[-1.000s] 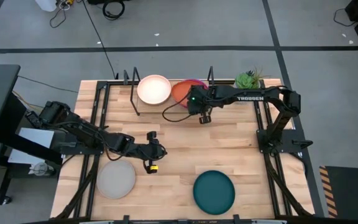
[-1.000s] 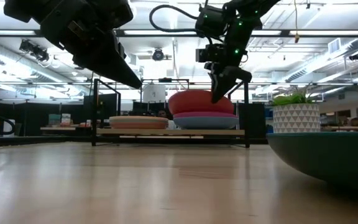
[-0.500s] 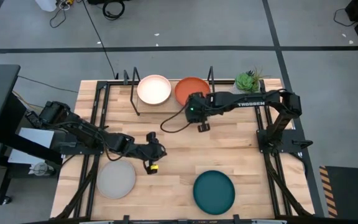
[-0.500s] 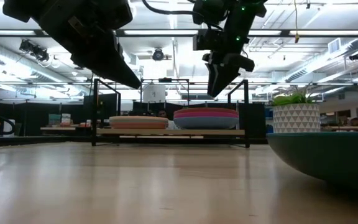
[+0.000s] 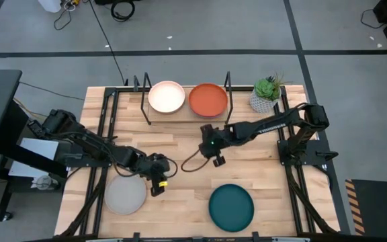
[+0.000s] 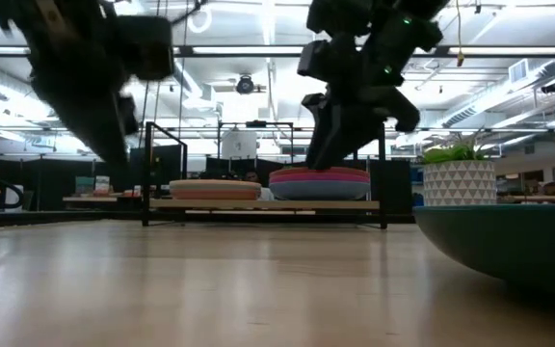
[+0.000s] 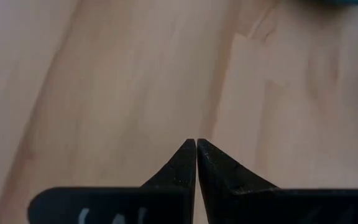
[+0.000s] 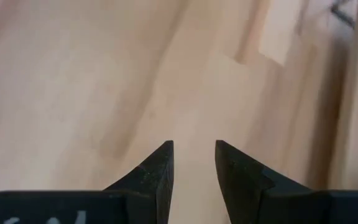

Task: Place and stack plates onto a shelf
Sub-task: Stack the gray plate on top of the peach plate on the shelf

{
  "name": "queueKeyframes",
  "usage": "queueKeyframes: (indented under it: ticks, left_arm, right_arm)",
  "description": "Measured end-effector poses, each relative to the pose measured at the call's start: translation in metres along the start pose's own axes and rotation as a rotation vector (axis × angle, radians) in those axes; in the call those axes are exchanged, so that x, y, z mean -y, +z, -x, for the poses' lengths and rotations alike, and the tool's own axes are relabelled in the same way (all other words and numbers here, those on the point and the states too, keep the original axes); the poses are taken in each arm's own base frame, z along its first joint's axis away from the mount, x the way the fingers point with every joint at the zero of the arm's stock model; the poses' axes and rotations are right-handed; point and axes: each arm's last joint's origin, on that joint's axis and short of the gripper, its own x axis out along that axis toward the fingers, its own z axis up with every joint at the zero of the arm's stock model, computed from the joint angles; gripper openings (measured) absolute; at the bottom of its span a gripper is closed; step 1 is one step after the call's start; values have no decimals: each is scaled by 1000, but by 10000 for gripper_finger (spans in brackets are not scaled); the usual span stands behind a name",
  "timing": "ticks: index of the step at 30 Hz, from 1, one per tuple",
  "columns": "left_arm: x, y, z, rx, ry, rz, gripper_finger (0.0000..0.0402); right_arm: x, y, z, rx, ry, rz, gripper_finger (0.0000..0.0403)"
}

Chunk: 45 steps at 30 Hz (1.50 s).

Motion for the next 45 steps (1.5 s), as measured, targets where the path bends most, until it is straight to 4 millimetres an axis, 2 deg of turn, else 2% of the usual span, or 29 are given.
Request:
queueKeyframes:
  ticks: [5, 9, 14, 19, 21, 27, 32, 36, 40, 45]
  left_arm:
    - [31, 4, 24, -15, 77, 74, 22]
    - [44, -12, 30, -49, 100, 245, 22]
    - [49, -36, 24, -94, 144, 501, 22]
    - [53, -49, 29, -108, 191, 628, 23]
    - [56, -56, 24, -117, 217, 660, 23]
    - [62, -73, 0, -273, 316, 715, 23]
    - [68, -71, -5, -328, 445, 692, 23]
    - [71, -69, -9, -312, 442, 684, 25]
    - [70, -68, -9, -302, 447, 685, 45]
    - [69, -67, -9, -290, 458, 686, 92]
  right_arm:
    - [-14, -13, -10, 48, -45, 44, 123]
    - [-20, -22, -3, 115, -78, 60, 123]
    - [-28, -34, 15, 225, -131, 65, 123]
    - [-34, -45, 38, 315, -160, 61, 123]
    - [-37, -49, 46, 340, -166, 60, 123]
    - [-41, -55, 57, 382, -175, 62, 123]
    - [-40, -54, 56, 406, -187, 63, 123]
    - [-41, -53, 53, 402, -190, 84, 123]
    - [-40, -52, 53, 417, -203, 107, 123]
    - [-39, -50, 54, 436, -217, 120, 123]
